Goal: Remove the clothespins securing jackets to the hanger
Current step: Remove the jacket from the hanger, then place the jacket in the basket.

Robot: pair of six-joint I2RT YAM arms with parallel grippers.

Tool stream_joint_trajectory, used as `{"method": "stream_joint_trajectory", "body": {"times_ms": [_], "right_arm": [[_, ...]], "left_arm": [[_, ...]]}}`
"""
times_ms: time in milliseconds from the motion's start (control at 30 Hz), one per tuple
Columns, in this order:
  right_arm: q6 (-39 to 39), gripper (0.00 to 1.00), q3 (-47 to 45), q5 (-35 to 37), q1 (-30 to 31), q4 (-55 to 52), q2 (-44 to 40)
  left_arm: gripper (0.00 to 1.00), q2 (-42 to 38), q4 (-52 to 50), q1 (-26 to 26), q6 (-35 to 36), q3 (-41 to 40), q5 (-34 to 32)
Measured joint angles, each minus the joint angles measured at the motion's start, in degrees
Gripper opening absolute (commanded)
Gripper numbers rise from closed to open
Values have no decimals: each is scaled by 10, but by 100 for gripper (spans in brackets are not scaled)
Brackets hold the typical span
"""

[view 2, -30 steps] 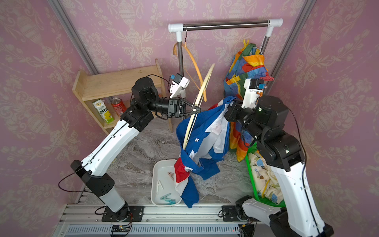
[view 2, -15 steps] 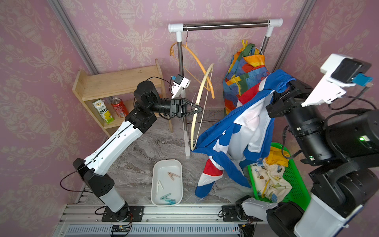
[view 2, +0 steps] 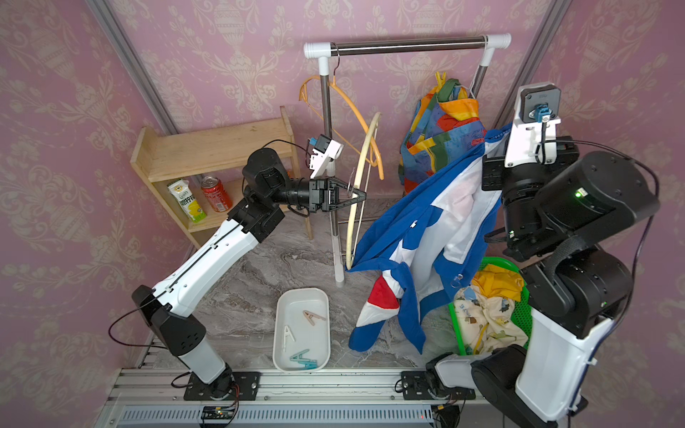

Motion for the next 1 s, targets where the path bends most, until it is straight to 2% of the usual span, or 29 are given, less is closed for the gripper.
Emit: {"method": "stream_joint_trajectory", "body": {"times_ms": [200,400,467,567,633,700,833,1000], "right_arm": [[10,0,-145,19,-20,10,-66],[47,0,-179,4,-74,5,-71],[47,0,-158,3,-79,0,-62],[29,0,-72,4,-80,-7,-34],[0,0,3,8,-80,-3,-14],[-44,0,36,20,-80,25,-15],[-130,0,-16,61,-80,81,-63],[-162,2,-104,87,-84,90,-93]], "left_arm": [[0,59,169,0,-128,70,2],[0,119,285,0,-226,158,0],[0,123,301,0,-241,165,0],[0,123,315,0,-253,165,0],[0,123,319,0,-256,163,0],[0,123,322,0,-256,157,0],[0,123,322,0,-256,147,0],[0,123,323,-1,-257,146,0]]}}
